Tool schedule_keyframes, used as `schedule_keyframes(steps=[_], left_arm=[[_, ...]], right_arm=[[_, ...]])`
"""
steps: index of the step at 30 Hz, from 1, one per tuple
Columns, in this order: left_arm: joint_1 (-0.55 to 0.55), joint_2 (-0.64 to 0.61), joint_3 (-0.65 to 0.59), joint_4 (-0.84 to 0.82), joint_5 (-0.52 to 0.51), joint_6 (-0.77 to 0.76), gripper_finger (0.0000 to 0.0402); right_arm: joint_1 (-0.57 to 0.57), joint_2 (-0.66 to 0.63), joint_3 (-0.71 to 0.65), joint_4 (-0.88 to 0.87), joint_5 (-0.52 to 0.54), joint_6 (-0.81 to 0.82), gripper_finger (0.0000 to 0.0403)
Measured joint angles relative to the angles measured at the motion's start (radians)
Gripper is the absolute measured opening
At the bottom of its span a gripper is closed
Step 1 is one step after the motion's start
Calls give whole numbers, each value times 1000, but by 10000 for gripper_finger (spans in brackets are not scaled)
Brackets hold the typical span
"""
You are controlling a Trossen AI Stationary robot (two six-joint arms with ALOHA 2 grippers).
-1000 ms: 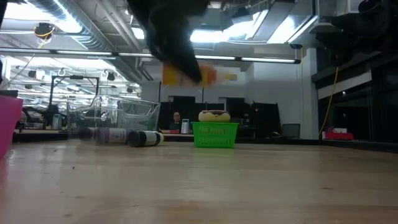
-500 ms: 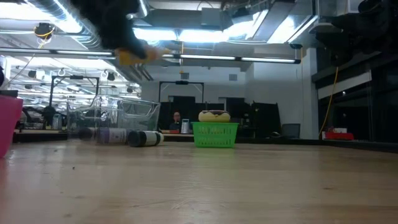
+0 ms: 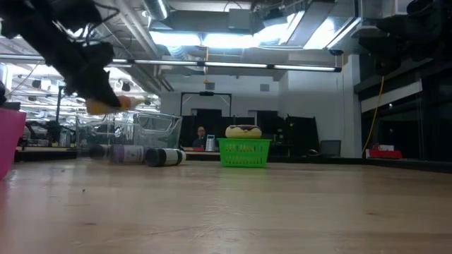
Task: Pick & Place Food Item
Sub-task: Put the yellow food coloring bottle into the transparent bin, then adjust the transparent bin
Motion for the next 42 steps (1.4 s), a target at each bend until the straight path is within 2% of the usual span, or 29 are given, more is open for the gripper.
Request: schedule_keyframes(steps=[6,14,17,22,30,32,37,42], left_arm=[[85,-6,-30,60,63,0,158],[95,-11,-31,175,62,61,210],[91,-11,-31,239,100,61,223],[34,-11,-30,435,233,63,226],[-189,20,-29,684,297,-30,208],[-265,51,-29,695,277,-50,204],[-452,172,-29,690,94,-50,197],[-553,322,-29,692,-37,-114,196]], right_arm=[[0,0,-6,4,0,0,226],[0,0,-17,4,16,3,226],[0,0,-17,4,19,2,226],[0,0,-17,4,19,0,226],[0,0,-17,4,19,0,226],[0,0,-17,4,19,0,226],[0,0,-17,4,19,3,226],[0,0,-17,8,19,3,226]])
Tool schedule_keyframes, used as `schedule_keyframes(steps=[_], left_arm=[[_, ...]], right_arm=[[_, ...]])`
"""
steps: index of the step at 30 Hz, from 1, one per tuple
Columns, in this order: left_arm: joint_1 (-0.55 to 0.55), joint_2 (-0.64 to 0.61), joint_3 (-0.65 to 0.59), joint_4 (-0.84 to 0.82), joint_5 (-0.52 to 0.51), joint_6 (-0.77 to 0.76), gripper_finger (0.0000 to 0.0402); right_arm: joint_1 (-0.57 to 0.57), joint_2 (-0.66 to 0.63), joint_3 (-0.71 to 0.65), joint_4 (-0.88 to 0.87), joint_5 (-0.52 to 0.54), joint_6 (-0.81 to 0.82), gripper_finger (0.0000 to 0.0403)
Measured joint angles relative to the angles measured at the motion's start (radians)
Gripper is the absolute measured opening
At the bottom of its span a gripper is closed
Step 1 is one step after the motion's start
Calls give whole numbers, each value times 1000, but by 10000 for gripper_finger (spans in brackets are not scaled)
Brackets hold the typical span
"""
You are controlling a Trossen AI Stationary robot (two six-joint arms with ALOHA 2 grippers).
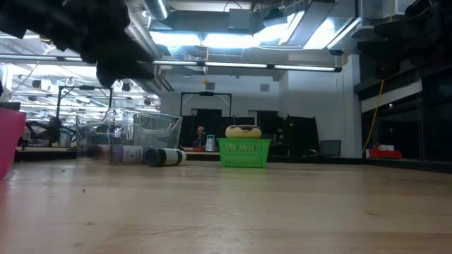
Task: Pick & Place Food Item
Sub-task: Adjust the transparent bin
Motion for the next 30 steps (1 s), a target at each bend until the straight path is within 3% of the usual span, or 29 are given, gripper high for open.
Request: schedule_keyframes(steps=[6,16,25,30], left_arm=[[-20,147,0,-9,-164,-57,195],[42,307,153,-273,-228,-53,151],[131,378,165,-366,-235,-70,118],[171,378,164,-465,-301,-86,109]], right_arm=[[0,0,0,0,-4,3,226],[0,0,0,0,-3,8,226],[0,0,0,0,-7,15,226],[0,0,0,0,-8,15,226]])
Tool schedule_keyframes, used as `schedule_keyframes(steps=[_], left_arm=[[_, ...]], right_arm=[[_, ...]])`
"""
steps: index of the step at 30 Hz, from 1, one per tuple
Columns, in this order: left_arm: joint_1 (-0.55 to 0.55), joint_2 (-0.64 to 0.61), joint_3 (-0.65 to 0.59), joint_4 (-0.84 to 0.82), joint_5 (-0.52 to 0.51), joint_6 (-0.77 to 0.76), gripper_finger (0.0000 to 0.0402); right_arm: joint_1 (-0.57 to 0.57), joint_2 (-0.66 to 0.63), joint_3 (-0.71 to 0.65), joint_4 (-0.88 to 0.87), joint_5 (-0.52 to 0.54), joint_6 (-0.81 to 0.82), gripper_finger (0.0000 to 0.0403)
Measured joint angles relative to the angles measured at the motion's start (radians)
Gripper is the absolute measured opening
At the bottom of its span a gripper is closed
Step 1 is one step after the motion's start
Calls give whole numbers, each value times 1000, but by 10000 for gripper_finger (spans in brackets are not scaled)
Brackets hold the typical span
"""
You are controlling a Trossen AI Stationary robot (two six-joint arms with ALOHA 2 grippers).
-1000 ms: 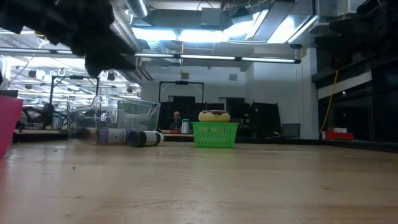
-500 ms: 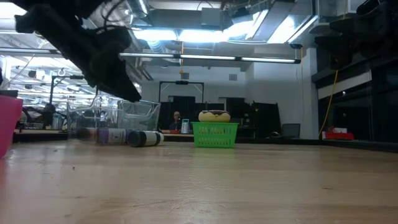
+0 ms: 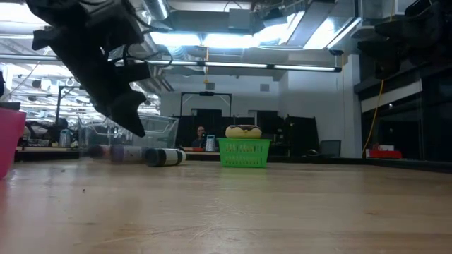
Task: Pick & Place Food Item
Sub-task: Adjust the transparent bin
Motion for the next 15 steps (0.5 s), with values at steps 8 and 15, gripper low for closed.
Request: schedule_keyframes(steps=[8,15], left_arm=[[48,0,0,-15,-27,-1,107],[94,0,0,-11,16,-26,107]], right_arm=[[0,0,0,0,0,1,226],[0,0,0,0,-1,4,226]])
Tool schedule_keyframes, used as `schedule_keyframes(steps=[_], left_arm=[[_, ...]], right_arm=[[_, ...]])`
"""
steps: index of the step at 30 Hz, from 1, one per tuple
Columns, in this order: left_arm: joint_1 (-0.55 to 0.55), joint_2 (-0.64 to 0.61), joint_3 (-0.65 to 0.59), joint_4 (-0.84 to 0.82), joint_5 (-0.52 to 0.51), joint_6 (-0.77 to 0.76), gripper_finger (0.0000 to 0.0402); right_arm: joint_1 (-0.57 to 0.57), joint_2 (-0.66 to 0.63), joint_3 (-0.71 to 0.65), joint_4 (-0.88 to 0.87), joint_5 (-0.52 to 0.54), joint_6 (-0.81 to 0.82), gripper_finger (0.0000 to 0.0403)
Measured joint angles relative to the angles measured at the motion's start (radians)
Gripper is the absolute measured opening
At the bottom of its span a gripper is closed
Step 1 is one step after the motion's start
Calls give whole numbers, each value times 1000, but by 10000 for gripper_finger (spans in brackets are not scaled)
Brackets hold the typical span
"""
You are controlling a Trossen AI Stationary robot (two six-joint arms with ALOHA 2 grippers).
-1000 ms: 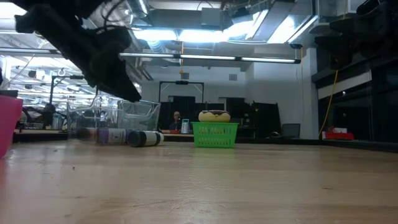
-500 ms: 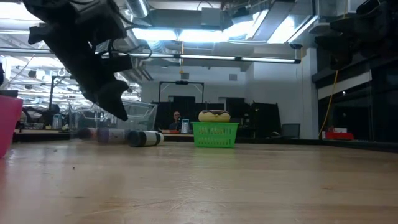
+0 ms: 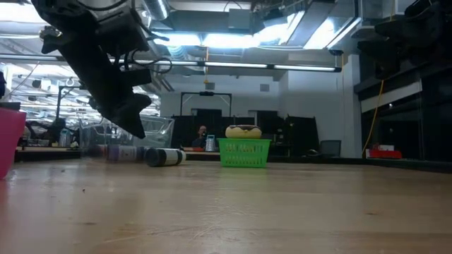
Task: Pick & Place Food Item
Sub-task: Adjust the transparent bin, then put the black food coloring bottle into the transparent bin
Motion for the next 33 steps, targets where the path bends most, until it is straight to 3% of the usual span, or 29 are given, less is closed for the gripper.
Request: schedule_keyframes(steps=[11,17,23,33], left_arm=[[-82,0,7,298,211,-4,131],[-81,40,96,144,211,-72,177],[-62,178,236,20,192,-62,226],[21,381,373,-126,213,-66,234]], right_arm=[[0,0,0,0,0,-4,226],[0,0,0,0,0,0,226],[0,0,0,1,0,1,226],[0,0,0,0,-3,3,226]])
